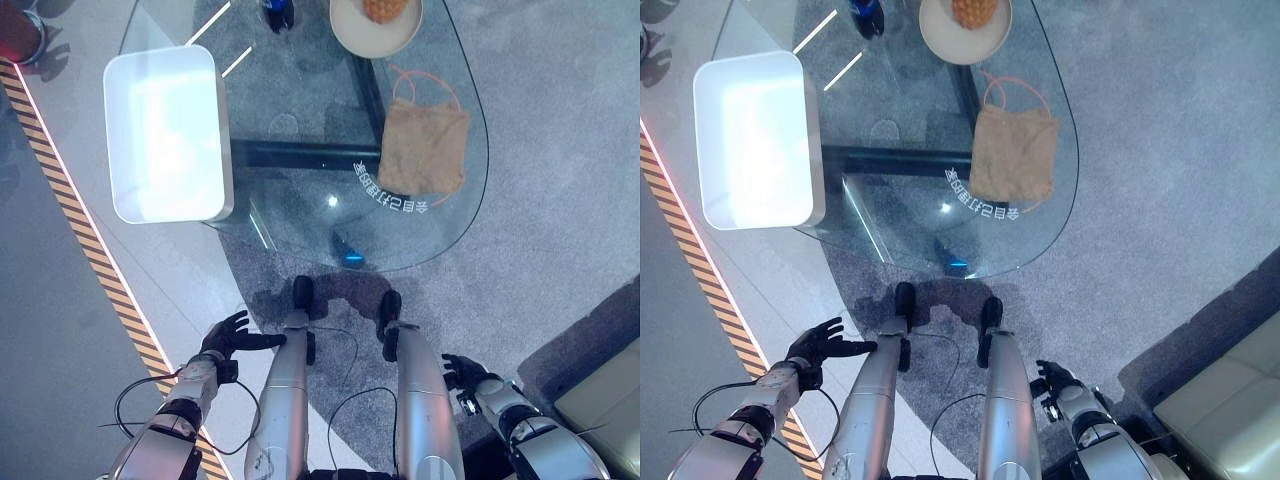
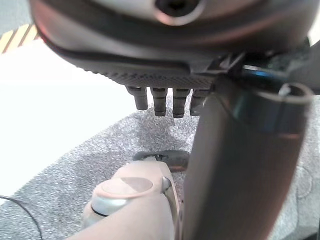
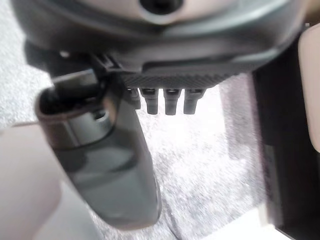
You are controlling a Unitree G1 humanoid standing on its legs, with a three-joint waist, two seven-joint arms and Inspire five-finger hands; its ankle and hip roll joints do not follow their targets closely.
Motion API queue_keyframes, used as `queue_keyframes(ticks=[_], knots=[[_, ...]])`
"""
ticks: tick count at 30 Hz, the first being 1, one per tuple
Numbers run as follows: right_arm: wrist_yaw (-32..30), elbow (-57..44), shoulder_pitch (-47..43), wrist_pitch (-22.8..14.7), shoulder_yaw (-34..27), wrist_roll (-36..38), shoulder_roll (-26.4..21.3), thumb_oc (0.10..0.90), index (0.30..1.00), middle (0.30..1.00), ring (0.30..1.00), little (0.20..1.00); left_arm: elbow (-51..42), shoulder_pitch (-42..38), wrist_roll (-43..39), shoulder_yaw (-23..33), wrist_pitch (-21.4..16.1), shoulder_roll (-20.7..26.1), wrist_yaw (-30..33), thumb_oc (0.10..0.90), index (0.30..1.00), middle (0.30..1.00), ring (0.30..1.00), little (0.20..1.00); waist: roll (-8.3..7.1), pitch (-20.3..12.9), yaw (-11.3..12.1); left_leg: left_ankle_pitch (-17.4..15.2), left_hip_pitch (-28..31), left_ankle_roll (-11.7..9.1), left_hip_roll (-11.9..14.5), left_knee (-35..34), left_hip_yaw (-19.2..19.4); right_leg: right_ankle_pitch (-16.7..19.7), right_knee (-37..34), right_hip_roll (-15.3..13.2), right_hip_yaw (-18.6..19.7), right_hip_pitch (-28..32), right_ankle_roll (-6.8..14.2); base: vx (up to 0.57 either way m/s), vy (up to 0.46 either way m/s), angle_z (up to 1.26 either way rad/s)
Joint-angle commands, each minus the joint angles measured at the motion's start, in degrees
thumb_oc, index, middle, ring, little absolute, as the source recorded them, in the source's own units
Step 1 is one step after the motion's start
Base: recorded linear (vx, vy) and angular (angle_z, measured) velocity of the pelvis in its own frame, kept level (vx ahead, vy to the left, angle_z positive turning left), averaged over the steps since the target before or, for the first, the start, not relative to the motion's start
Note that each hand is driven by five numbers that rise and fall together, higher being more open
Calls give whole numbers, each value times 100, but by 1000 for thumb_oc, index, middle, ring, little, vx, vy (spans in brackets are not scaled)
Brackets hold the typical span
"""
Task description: Wipe the table with a cloth and put it in the basket.
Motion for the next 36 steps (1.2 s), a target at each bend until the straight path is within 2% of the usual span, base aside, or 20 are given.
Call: queue_keyframes(ticks=[1,12,17,20,22,26,31,36], knots=[[-319,-238,299,-123,78,348,-375,800,900,900,900,900,18,268,-265,58,12,90,68,800,900,900,900,900,-33,16,-63,-333,-322,432,-461,828,201,589,-555,329,-176,38,-120,-39,-41,-11],[-652,-281,139,-305,42,497,-436,800,900,900,900,900,73,102,-535,145,-9,145,52,800,900,900,900,900,-89,63,-45,-348,-750,377,-469,1037,223,615,-468,323,-271,-272,-198,-24,-37,1],[-1294,-269,77,-503,34,95,-492,800,900,900,900,900,101,94,-603,109,-33,131,83,800,900,900,900,900,-72,63,-61,-347,-811,369,-476,1025,238,653,-540,303,-278,-319,-185,0,-3,3],[-1732,-308,-203,-639,10,181,-699,800,900,900,900,900,92,-8,-782,82,98,222,73,800,900,900,900,900,-68,63,-62,-337,-822,367,-474,997,249,695,-596,291,-280,-324,-169,0,0,0],[-2065,-442,-331,-884,-97,155,-851,800,900,900,900,900,74,10,-902,78,77,229,81,800,900,900,900,900,-60,63,-63,-343,-831,364,-474,982,258,718,-620,293,-260,-337,-154,0,0,0],[-2512,-1087,-698,-1101,-236,56,-1306,800,900,900,900,900,33,93,-996,121,13,290,72,800,900,900,900,900,-90,63,-52,-329,-787,360,-463,844,290,797,-793,272,-279,-320,-111,0,0,0],[-2733,-1493,-1295,-1145,-139,191,-1778,800,900,900,900,900,84,-7,-1060,100,35,433,-9,800,900,900,900,900,-133,63,-10,-328,-777,358,-471,743,326,855,-939,235,-360,-311,-97,-3,-13,0],[-3170,-1831,-1926,-1133,69,262,-2067,800,900,900,900,900,153,-21,-1187,-80,-119,329,45,800,900,900,900,900,-82,63,20,-336,-794,321,-433,665,358,856,-928,201,-395,-377,-59,26,21,4]])
